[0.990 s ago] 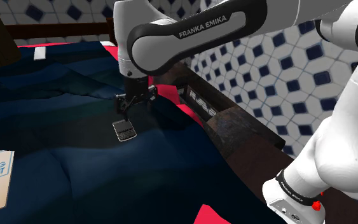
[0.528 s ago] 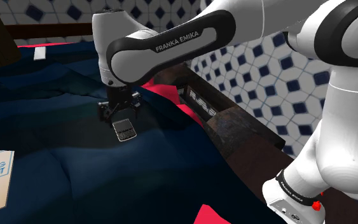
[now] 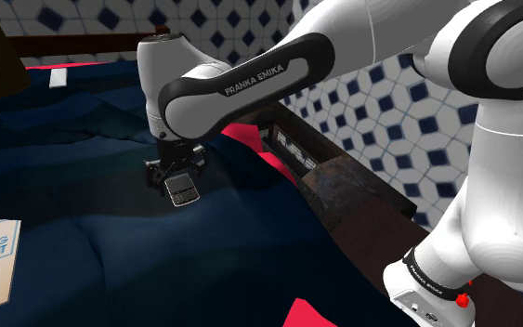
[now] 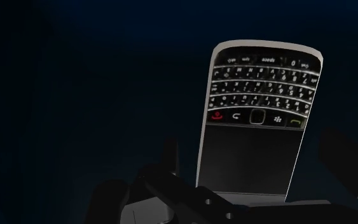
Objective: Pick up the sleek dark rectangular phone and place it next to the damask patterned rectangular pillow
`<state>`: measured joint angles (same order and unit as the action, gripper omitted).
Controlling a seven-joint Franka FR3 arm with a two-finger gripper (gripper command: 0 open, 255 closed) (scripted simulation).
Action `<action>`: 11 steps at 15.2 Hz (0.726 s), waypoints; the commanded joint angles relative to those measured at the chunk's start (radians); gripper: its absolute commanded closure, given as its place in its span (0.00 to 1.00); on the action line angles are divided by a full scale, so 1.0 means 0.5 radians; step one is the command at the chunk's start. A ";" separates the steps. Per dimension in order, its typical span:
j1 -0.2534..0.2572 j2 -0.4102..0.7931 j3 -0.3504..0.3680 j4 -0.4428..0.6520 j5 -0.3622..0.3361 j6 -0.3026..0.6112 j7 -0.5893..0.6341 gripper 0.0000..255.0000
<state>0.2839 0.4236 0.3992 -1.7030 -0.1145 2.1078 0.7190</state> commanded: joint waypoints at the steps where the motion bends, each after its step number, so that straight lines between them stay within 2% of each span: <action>1: 0.001 0.002 0.000 0.000 -0.001 0.002 0.000 0.00; 4: 0.000 0.001 0.000 0.000 -0.001 0.001 0.000 0.00; 5: 0.000 0.001 0.000 0.000 -0.001 0.001 0.000 1.00; 11: 0.001 0.003 -0.001 0.003 -0.001 0.001 0.000 1.00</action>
<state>0.2839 0.4236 0.3989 -1.7015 -0.1151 2.1079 0.7191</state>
